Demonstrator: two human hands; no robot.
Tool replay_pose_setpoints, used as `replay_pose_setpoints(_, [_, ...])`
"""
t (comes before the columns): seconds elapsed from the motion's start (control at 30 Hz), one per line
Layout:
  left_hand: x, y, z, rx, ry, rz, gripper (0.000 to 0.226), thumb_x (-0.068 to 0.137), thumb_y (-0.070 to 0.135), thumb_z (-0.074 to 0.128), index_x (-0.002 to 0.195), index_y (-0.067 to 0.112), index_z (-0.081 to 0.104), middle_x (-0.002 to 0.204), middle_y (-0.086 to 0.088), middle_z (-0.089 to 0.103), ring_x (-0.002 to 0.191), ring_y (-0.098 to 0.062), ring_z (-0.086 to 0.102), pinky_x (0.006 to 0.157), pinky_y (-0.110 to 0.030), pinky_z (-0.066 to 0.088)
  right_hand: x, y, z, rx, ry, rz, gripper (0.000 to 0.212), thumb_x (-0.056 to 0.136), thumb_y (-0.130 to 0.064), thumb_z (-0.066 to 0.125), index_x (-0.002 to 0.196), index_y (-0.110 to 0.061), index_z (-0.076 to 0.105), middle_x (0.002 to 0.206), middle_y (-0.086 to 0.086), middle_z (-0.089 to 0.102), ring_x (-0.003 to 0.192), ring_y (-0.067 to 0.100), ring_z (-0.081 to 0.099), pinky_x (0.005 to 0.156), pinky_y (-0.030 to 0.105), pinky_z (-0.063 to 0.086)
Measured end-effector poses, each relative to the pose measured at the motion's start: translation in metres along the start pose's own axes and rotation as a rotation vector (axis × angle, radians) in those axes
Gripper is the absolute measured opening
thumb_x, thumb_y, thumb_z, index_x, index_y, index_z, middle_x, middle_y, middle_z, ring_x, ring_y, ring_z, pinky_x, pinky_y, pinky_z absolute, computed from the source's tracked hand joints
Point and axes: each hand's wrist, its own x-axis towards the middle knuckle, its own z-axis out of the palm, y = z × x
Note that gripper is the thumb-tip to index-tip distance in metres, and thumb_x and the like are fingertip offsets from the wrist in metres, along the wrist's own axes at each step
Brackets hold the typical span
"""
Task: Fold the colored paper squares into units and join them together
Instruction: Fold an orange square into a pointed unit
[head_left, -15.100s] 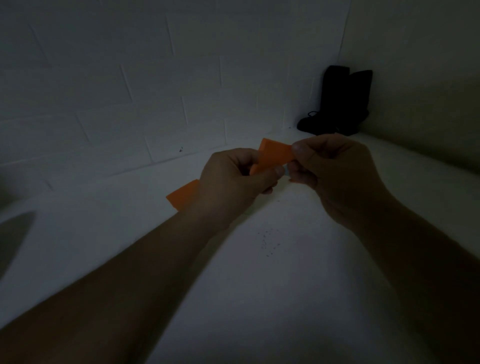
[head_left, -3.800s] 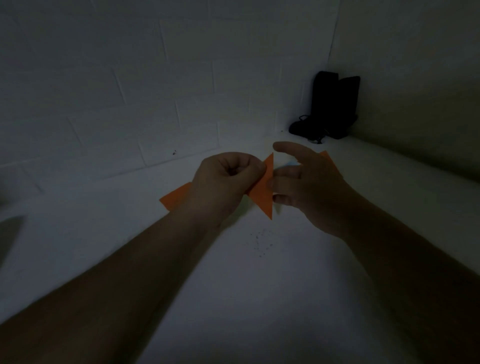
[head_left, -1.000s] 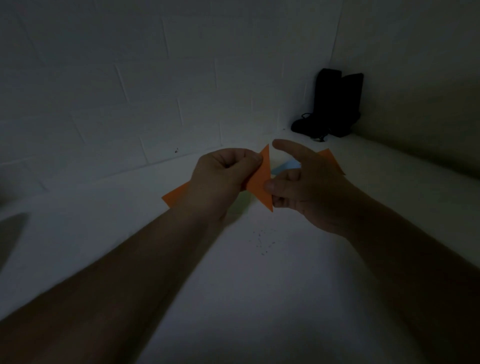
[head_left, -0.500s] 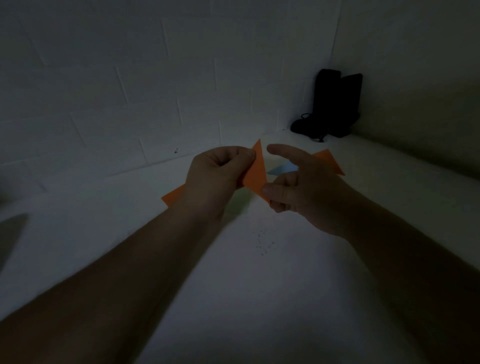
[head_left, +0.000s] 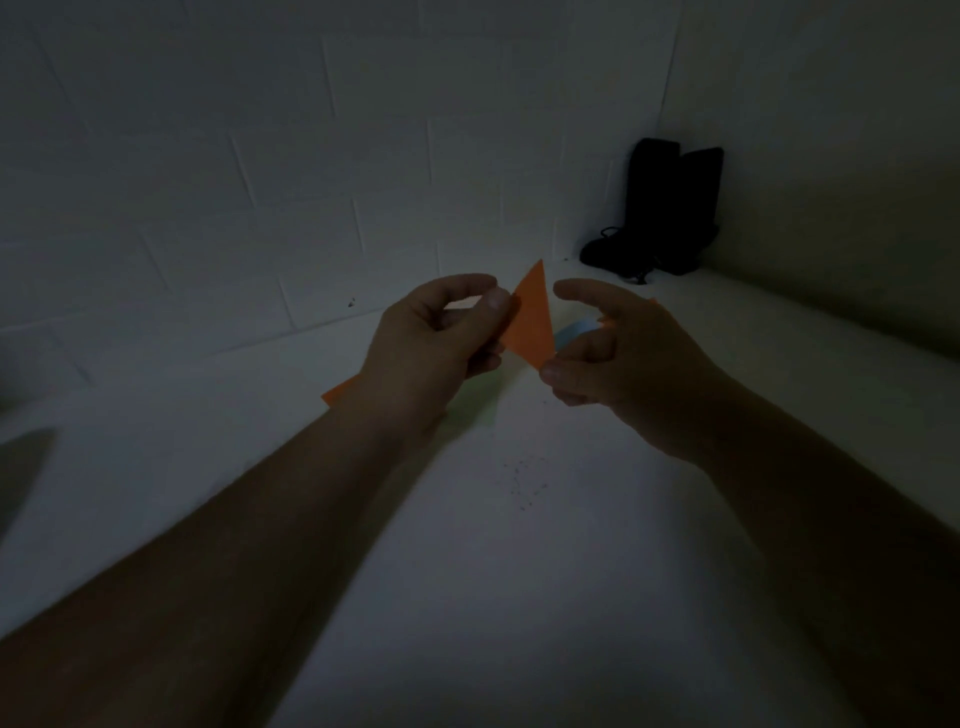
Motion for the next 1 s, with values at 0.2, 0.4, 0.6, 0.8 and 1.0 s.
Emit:
replay_pose_setpoints(0.2, [0.004,-0.001,-0.007,0.046,-0.003,0.017,0.027,0.092,0.006,0.073,0.116,0.019,0.07,0.079,-0.002,0.073,0.076,-0.015,0.068,0.075,-0.028,0.057,0.002,0.001,0.001,0.142,0.024,0.039,0.044,0.09,-0.008,0.072,0.128,-0.022,0.055,0.078,0.013,0.072,0.07,0.02,0.067,0.069,0.03,0.059])
replay_pose_setpoints(0.4, [0.006,-0.002,-0.01,-0.08,-0.056,-0.009,0.015,0.098,0.002,0.062,0.105,0.012,0.071,0.079,0.005,0.072,0.074,-0.008,0.066,0.085,-0.028,0.058,0.0,-0.006,0.003,0.286,-0.106,0.389,0.046,0.104,-0.049,0.039,0.11,-0.013,0.068,0.088,0.01,0.075,0.074,0.02,0.07,0.069,0.034,0.056])
replay_pose_setpoints(0.6, [0.002,-0.005,-0.008,-0.081,-0.204,-0.012,0.038,0.095,-0.017,0.052,0.083,0.012,0.073,0.094,-0.005,0.075,0.086,-0.014,0.072,0.08,-0.026,0.059,-0.002,-0.004,-0.001,0.322,-0.209,0.397,0.017,0.1,-0.02,0.056,0.093,-0.011,0.068,0.075,0.003,0.066,0.067,0.014,0.062,0.068,0.029,0.052])
replay_pose_setpoints(0.8, [0.0,0.001,-0.008,-0.139,-0.183,-0.149,0.024,0.107,0.006,0.048,0.12,0.011,0.067,0.101,-0.01,0.076,0.084,-0.02,0.071,0.07,-0.031,0.06,0.001,0.0,-0.009,0.287,-0.152,0.385,0.009,0.097,-0.015,0.062,0.089,-0.015,0.066,0.078,0.006,0.068,0.07,0.02,0.066,0.072,0.036,0.055])
replay_pose_setpoints(1.0, [0.009,-0.001,-0.008,-0.098,-0.06,-0.228,0.022,0.099,0.024,0.066,0.115,0.009,0.07,0.097,-0.012,0.071,0.083,-0.02,0.068,0.079,-0.03,0.06,0.009,0.005,-0.012,0.275,0.088,0.31,0.017,0.094,-0.016,0.068,0.078,-0.022,0.07,0.075,0.004,0.061,0.061,0.017,0.053,0.058,0.028,0.046])
